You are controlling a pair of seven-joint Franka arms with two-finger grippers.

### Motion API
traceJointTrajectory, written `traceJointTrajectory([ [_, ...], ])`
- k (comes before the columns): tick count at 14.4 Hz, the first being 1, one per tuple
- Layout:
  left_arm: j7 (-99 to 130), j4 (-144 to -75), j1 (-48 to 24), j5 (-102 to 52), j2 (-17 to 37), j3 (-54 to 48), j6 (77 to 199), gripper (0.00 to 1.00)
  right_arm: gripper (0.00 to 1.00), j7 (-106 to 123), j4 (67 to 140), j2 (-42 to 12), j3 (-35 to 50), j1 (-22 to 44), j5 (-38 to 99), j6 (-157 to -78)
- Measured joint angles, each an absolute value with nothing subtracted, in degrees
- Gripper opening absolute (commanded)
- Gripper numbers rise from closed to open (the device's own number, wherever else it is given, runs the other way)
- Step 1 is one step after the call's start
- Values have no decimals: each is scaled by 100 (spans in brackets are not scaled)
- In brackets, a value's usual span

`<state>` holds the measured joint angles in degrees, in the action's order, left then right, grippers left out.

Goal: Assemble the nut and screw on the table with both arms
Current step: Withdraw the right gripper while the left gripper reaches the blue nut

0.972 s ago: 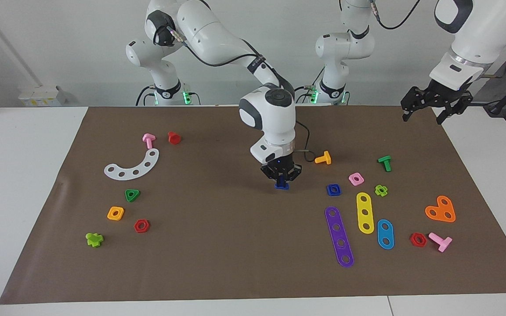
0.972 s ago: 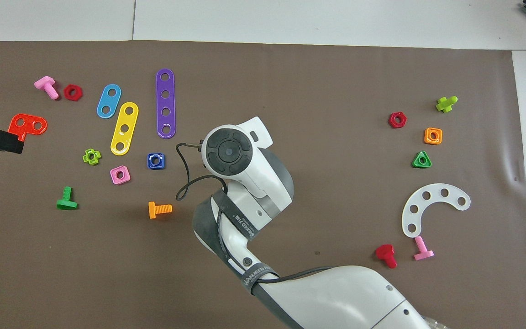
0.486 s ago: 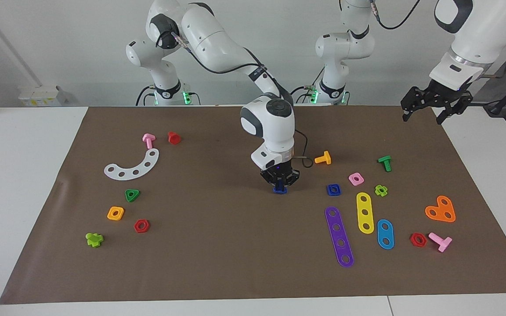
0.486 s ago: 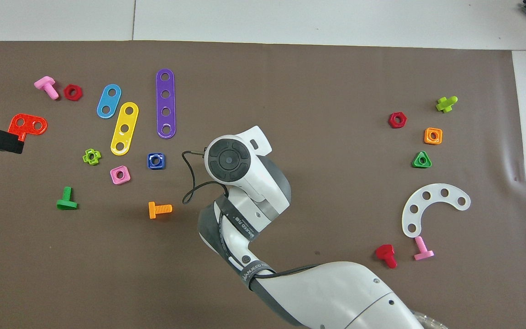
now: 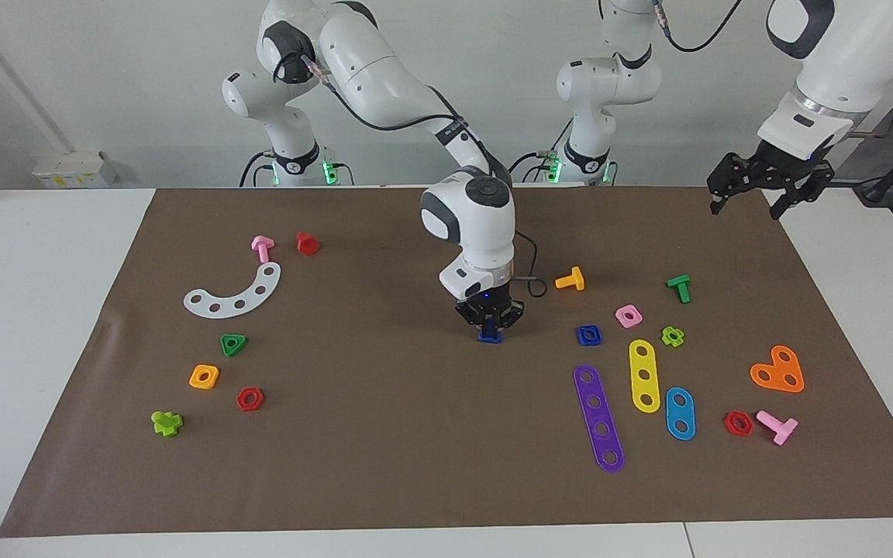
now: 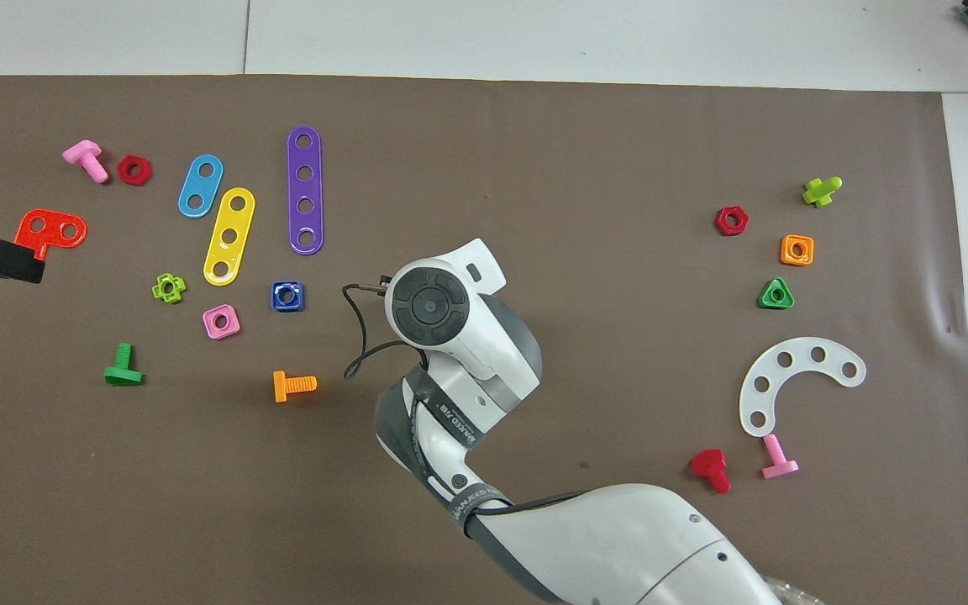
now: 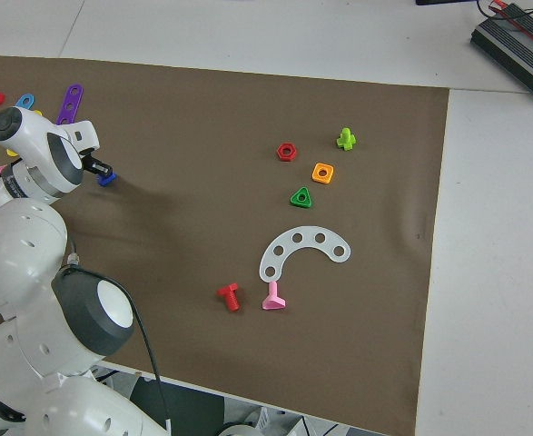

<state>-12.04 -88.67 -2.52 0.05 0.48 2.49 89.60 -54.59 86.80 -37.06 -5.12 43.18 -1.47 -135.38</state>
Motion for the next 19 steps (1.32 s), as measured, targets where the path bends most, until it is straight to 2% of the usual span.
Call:
traceJointTrajectory([
  [3, -1118, -8989, -256, 3, 25, 149, 9010, 100, 100, -5603, 8646, -3612, -535, 4313, -149, -13562],
  [6, -1035, -9299, -260, 3, -33, 26, 9457, 100, 100, -5653, 8606, -3121, -607, 4150, -146, -13471],
  [9, -759, -10005, -265, 1, -197, -145, 10136, 100, 100, -5532, 8606, -2371, -614, 3671, -146, -12804],
  [13, -57, -10863, -274, -1, -225, -443, 11055, 100, 100, -4253, 8638, -1612, -626, 2810, -147, -11753],
  [19, 832, -11680, -309, -2, 431, -907, 12728, 100, 100, -1875, 8693, -725, -632, 1311, -129, -10241],
])
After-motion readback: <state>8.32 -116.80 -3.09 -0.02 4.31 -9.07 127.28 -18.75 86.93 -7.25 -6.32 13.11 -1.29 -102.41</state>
